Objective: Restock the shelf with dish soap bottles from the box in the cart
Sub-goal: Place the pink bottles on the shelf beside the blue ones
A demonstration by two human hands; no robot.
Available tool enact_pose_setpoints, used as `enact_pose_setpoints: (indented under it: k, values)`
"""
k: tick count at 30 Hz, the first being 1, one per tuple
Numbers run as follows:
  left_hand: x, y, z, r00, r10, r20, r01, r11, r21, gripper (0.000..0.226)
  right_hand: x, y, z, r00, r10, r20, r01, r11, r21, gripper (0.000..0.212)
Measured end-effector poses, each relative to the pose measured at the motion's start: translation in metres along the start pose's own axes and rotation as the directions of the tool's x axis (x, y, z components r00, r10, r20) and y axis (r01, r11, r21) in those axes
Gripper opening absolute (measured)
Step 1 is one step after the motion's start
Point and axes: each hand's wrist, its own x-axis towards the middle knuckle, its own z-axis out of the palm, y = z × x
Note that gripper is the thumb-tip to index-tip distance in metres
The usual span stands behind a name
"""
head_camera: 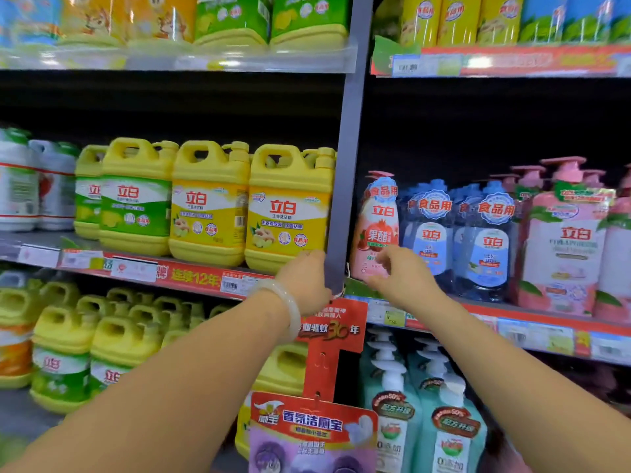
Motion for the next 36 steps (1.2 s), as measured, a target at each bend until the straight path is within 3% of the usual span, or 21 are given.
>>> enact_pose_setpoints:
  k: [4, 10, 14, 18, 21, 26, 30, 36]
  values:
    - [-0.035, -0.045, -0.023, 0.999, -0.020, 0.034, 0.017, 0.997, 0.079, 0.051, -0.027, -0.076, 0.036, 0.960, -0.235, 0.151, 0.251, 0.963, -0.099, 0.040]
    - [-0.130, -0.163, -0.060, 0.969, -0.218, 0.121, 0.172, 0.935, 0.309, 0.050, -0.083, -0.197, 0.120, 0.848, -0.350, 0.398, 0.410, 0.909, -0.075, 0.059]
    - [-0.214, -0.257, -0.082, 0.904, -0.372, 0.211, 0.243, 0.853, 0.462, 0.047, -0.136, -0.286, 0.190, 0.721, -0.488, 0.493, 0.534, 0.844, 0.053, 0.054]
    - [-0.298, -0.332, -0.100, 0.815, -0.527, 0.239, 0.356, 0.783, 0.511, 0.042, -0.193, -0.369, 0.260, 0.548, -0.606, 0.576, 0.628, 0.753, 0.196, 0.049]
    - [-0.346, -0.386, -0.107, 0.714, -0.662, 0.230, 0.485, 0.703, 0.520, 0.041, -0.226, -0.418, 0.313, 0.439, -0.640, 0.631, 0.634, 0.718, 0.286, 0.046]
    - [-0.389, -0.474, -0.127, 0.549, -0.819, 0.166, 0.650, 0.543, 0.532, 0.051, -0.237, -0.487, 0.385, 0.319, -0.686, 0.653, 0.654, 0.658, 0.372, 0.046]
    - [-0.392, -0.550, -0.136, 0.469, -0.874, 0.129, 0.699, 0.456, 0.550, 0.052, -0.222, -0.538, 0.453, 0.266, -0.713, 0.649, 0.642, 0.633, 0.432, 0.052]
    - [-0.389, -0.655, -0.120, 0.346, -0.911, 0.223, 0.718, 0.410, 0.563, 0.045, -0.200, -0.577, 0.549, 0.210, -0.644, 0.736, 0.555, 0.698, 0.452, 0.057]
